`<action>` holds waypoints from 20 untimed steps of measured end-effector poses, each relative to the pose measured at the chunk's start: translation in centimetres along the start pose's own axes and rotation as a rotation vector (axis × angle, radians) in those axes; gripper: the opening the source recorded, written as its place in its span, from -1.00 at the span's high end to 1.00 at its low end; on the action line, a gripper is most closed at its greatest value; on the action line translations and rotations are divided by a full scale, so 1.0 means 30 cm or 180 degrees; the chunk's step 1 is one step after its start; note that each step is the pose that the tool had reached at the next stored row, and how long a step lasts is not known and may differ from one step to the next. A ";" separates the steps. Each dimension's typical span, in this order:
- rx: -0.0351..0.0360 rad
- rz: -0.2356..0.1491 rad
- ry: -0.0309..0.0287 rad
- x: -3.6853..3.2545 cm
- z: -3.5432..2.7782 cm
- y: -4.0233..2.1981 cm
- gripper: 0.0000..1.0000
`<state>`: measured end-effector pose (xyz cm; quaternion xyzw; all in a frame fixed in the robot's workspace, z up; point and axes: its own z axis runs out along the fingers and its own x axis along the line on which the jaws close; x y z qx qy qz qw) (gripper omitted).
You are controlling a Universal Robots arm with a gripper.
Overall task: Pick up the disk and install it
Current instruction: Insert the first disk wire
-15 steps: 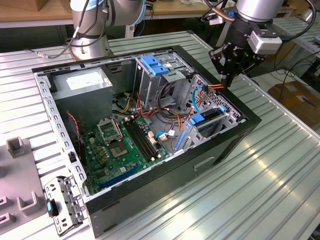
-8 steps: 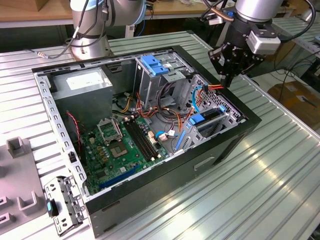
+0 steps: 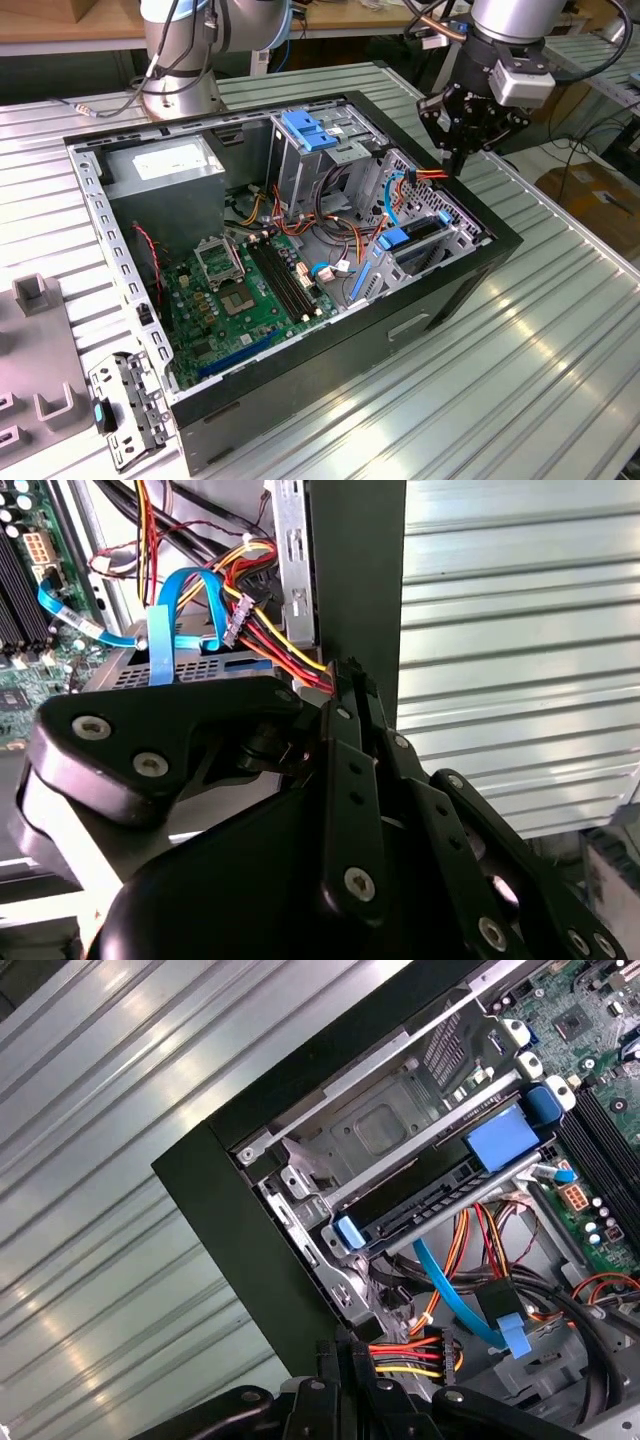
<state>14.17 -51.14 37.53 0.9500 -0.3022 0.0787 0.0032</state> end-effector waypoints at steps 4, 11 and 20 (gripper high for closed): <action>-0.0027 0.0070 0.0015 -0.001 0.004 0.000 0.68; -0.0044 0.0143 0.0022 -0.001 0.005 0.000 0.68; -0.0058 0.0259 0.0030 -0.001 -0.031 -0.007 0.68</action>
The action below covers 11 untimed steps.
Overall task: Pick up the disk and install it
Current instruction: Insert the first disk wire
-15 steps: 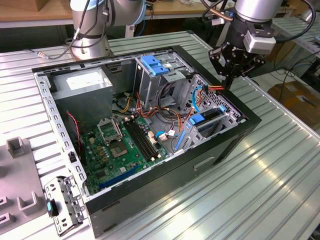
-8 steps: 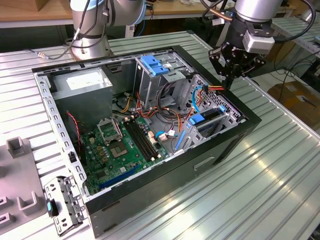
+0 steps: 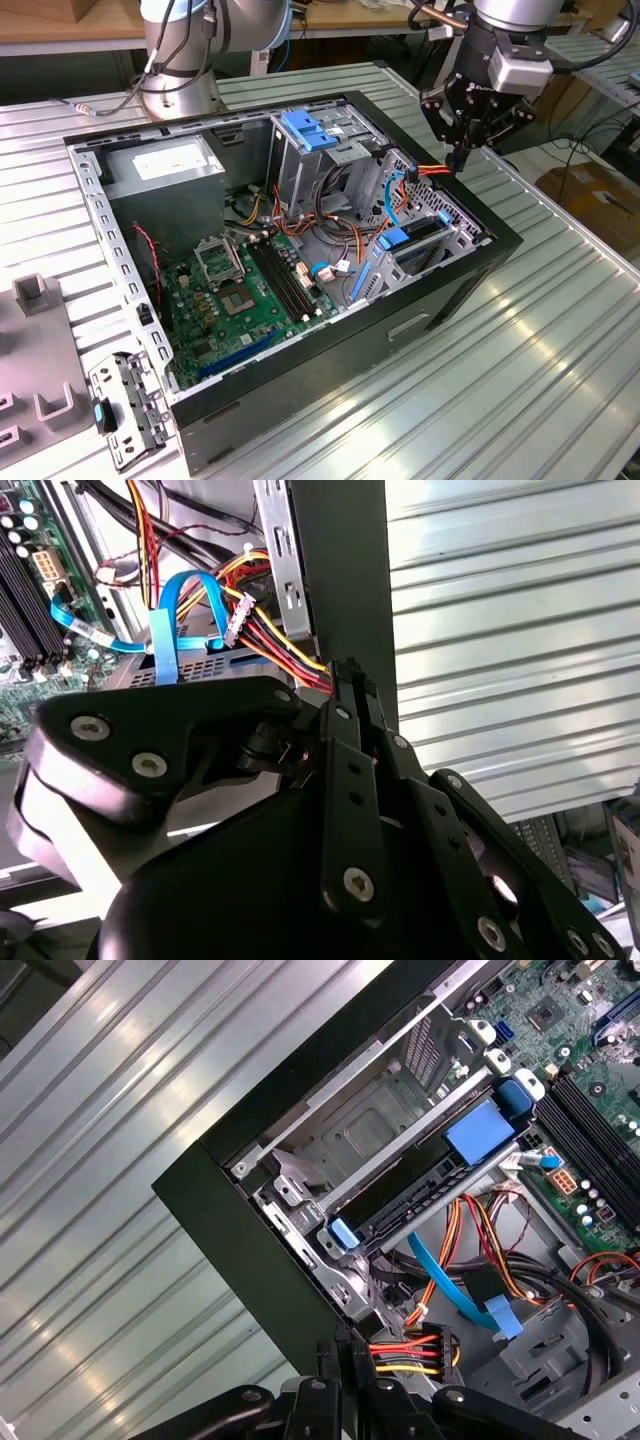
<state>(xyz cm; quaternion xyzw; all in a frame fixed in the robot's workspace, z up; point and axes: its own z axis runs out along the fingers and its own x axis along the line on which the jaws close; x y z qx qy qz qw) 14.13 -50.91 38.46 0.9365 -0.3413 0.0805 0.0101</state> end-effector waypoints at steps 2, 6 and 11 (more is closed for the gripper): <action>-0.0006 0.0034 0.0002 0.000 0.000 0.000 0.68; -0.0026 0.0050 0.0016 -0.004 0.002 0.001 0.68; -0.0041 0.0046 0.0030 -0.023 0.001 0.018 0.68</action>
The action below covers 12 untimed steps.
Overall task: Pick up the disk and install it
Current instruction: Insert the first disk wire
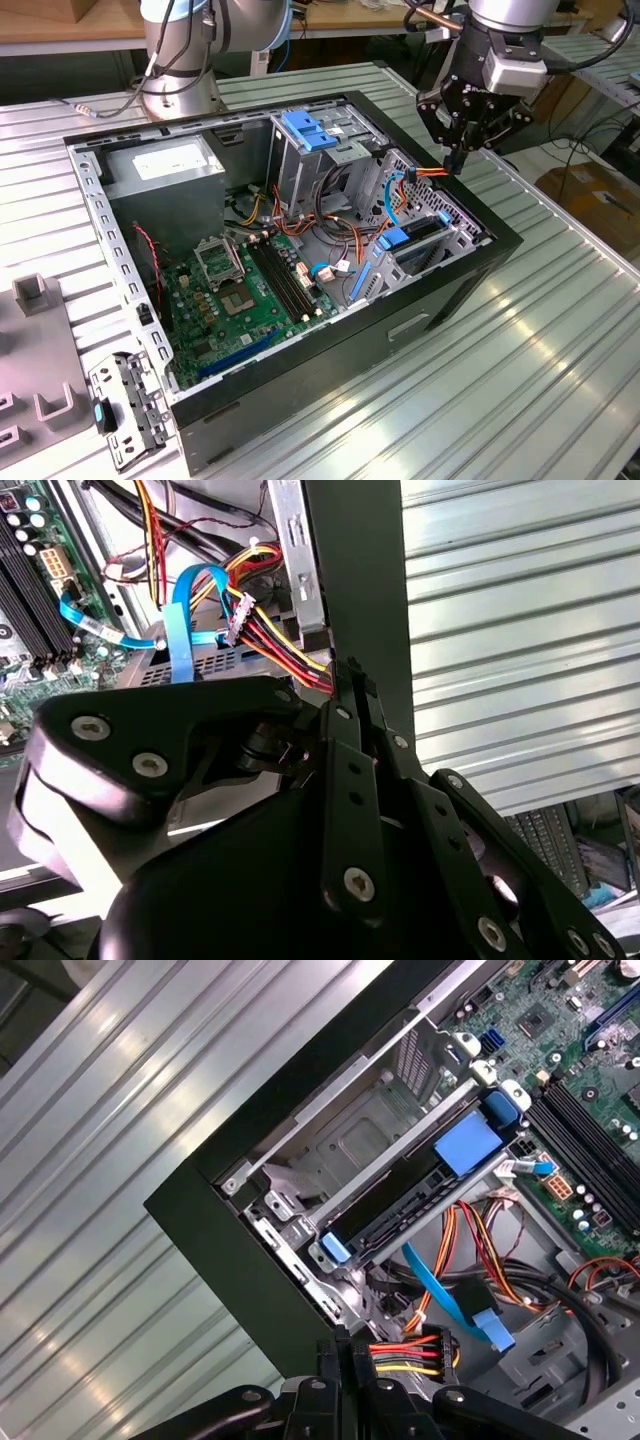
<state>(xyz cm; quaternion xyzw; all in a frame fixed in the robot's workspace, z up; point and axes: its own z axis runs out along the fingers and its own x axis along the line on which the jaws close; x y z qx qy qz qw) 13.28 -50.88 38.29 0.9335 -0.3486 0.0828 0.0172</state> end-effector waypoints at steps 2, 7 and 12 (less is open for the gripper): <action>-0.0002 0.0000 0.0002 -0.008 0.000 0.007 0.68; -0.0010 -0.0002 0.0008 -0.028 -0.001 0.024 0.68; -0.0038 0.0119 0.0018 -0.027 -0.001 0.023 0.68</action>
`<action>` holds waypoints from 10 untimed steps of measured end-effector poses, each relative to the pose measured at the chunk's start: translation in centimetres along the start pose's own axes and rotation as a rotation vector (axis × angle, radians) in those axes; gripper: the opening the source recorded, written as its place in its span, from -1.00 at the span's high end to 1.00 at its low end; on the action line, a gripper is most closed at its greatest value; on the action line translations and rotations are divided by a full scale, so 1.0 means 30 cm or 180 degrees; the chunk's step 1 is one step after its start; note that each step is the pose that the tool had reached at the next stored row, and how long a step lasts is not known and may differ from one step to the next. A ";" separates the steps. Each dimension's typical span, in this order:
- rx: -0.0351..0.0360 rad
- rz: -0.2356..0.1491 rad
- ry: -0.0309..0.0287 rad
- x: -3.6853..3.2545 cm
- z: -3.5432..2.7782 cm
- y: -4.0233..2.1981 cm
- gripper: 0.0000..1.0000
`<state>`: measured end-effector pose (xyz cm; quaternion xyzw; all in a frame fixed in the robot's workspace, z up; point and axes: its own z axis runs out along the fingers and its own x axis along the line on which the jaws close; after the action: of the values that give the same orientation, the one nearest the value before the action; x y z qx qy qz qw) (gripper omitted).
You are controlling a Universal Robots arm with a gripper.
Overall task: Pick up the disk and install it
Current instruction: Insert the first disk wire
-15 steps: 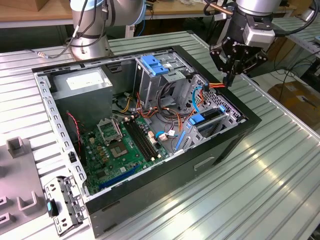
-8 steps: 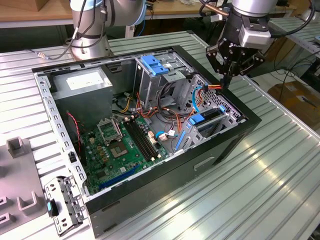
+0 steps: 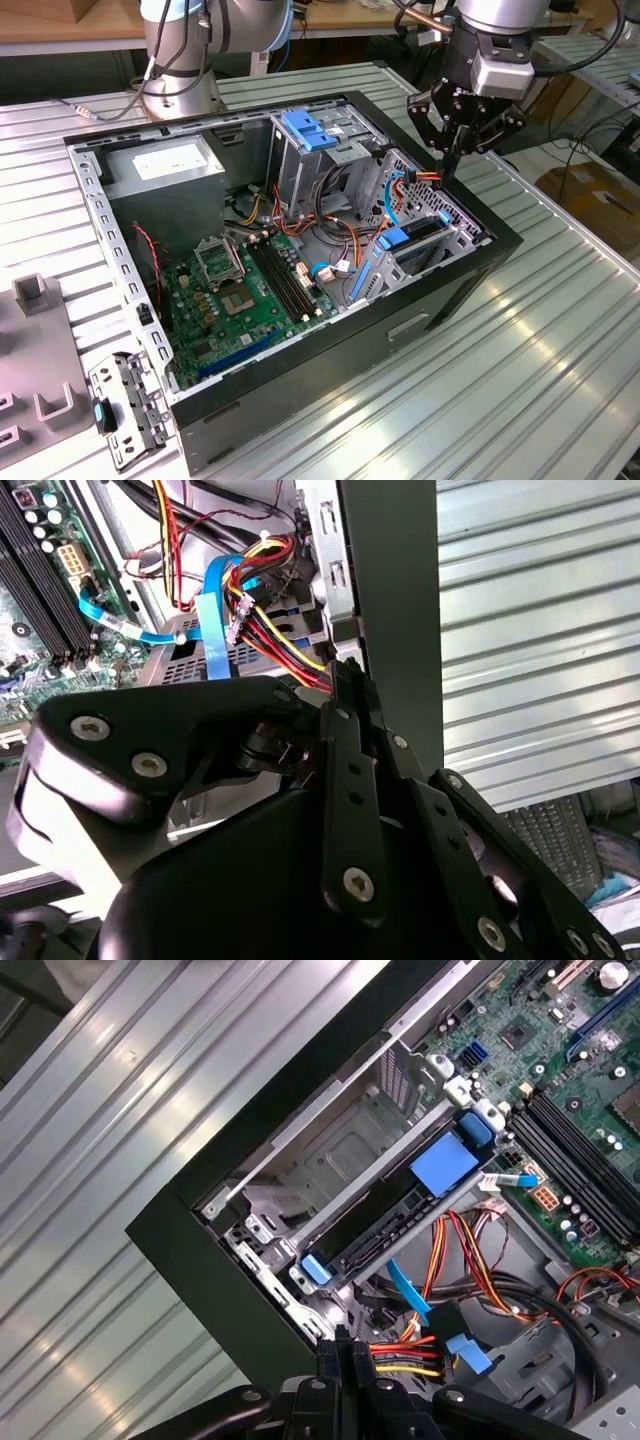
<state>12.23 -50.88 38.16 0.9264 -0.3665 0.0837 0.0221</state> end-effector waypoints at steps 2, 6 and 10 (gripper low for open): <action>-0.0014 0.0078 0.0002 0.005 0.001 -0.004 0.68; -0.0051 0.0282 0.0007 0.016 0.004 -0.015 0.68; -0.0082 0.0458 0.0011 0.025 0.006 -0.024 0.68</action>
<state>13.28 -50.88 38.14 0.8971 -0.4332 0.0819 0.0286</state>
